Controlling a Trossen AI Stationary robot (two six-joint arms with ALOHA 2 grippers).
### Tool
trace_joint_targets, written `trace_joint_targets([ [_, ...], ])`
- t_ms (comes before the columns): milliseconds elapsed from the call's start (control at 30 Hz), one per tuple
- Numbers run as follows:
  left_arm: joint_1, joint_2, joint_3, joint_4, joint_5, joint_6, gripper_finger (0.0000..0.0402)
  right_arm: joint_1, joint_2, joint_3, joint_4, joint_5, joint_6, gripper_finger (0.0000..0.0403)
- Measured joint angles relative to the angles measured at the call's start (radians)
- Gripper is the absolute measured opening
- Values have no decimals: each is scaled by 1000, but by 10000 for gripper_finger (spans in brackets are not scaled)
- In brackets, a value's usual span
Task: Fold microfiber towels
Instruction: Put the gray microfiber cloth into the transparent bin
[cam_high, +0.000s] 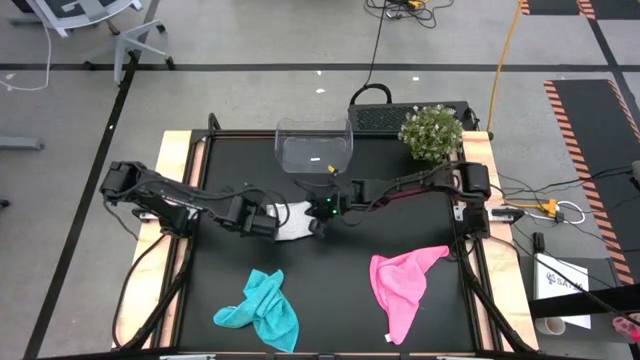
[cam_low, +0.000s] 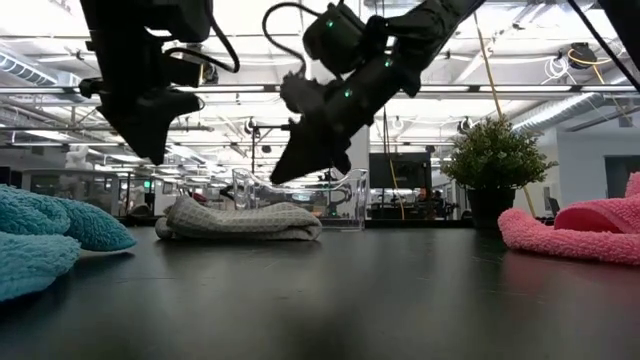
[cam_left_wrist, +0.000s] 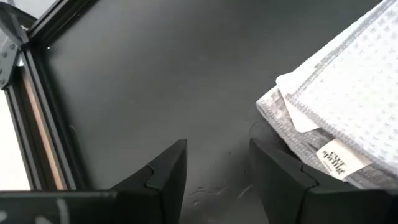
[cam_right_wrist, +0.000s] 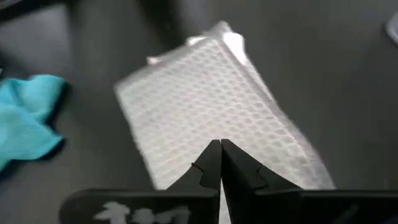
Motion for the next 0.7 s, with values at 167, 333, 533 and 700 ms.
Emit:
trace_joint_targets([
  [167,24,0,0,0,0,-1,175,0,52,-1,2,1,0,0],
  [333,42,0,0,4,4,3,175,-8,75,-1,-24,2,-2,0],
  [533,45,0,0,22,13,1,175,-21,57,-32,-159,50,-31,0],
  [700,44,0,0,28,34,0,175,-19,56,-39,-289,50,-42,0],
])
